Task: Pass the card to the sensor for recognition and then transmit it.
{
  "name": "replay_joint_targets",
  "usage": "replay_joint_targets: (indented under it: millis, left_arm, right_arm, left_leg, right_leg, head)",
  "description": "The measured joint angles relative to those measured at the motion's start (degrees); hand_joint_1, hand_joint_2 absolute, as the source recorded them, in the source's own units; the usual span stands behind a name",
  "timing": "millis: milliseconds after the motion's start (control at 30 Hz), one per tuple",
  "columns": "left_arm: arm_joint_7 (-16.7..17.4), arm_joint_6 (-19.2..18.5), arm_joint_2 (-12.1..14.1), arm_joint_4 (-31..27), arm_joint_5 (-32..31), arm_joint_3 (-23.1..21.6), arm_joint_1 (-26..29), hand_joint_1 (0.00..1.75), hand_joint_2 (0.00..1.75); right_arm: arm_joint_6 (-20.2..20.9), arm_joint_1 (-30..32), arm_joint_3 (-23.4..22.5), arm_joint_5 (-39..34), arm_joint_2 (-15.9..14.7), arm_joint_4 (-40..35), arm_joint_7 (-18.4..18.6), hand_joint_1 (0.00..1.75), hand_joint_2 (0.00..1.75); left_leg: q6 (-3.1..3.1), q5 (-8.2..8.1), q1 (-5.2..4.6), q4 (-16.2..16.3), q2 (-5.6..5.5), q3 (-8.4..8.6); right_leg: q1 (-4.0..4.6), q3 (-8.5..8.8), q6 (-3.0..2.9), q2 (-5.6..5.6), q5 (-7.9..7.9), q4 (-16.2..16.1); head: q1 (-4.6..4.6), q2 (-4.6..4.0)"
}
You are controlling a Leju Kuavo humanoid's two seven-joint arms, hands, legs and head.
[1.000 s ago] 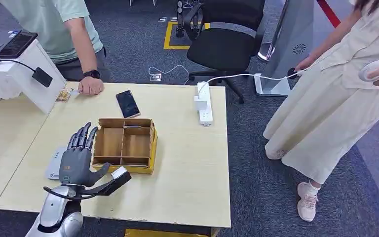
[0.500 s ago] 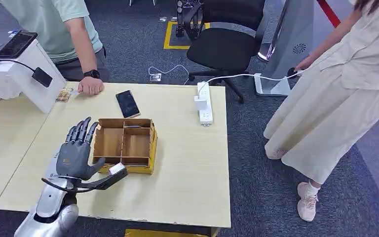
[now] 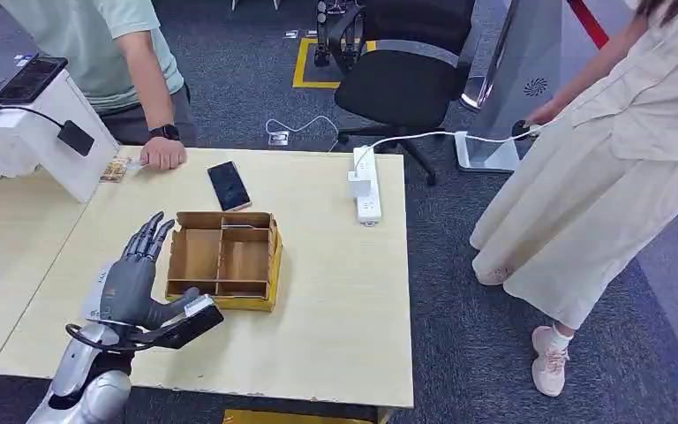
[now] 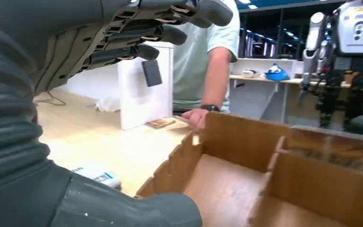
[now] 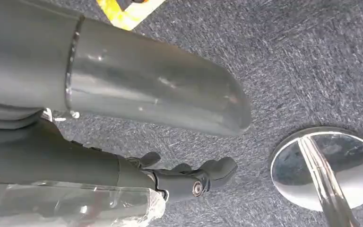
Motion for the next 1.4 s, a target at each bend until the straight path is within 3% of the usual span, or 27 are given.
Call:
replay_joint_targets:
  millis: [233,733,1400]
  left_arm:
    - [-1.97,-0.48,-1.38,-4.2,3.48,0.02,0.58,0.0,1.75]
    - [-2.08,-0.22,-1.55,-6.54,2.61,1.05,1.87,0.0,1.75]
    - [1.27,4.67,-0.88,-2.11,-14.23,0.38,5.06,0.0,1.75]
  right_arm:
    - [-0.02,0.04,-0.18,-0.46,0.0,-0.42,0.0,0.0,0.0]
    - [-0.02,0.11,-0.37,-0.66,0.0,-0.53,0.0,0.0,0.0]
    - [-0.2,0.09,-0.39,-0.5,0.0,-0.55,-0.33,0.0,0.0]
  left_leg:
    - [0.0,0.01,0.0,0.0,0.0,0.01]
    - [0.0,0.0,0.0,0.0,0.0,0.0]
    - [0.0,0.0,0.0,0.0,-0.02,0.0]
  right_leg:
    - [0.0,0.0,0.0,0.0,0.01,0.0]
    - [0.0,0.0,0.0,0.0,0.0,0.01]
    - [0.0,0.0,0.0,-0.03,0.0,0.0]
  head:
    - [0.0,0.02]
    - [0.0,0.02]
    - [0.0,0.0]
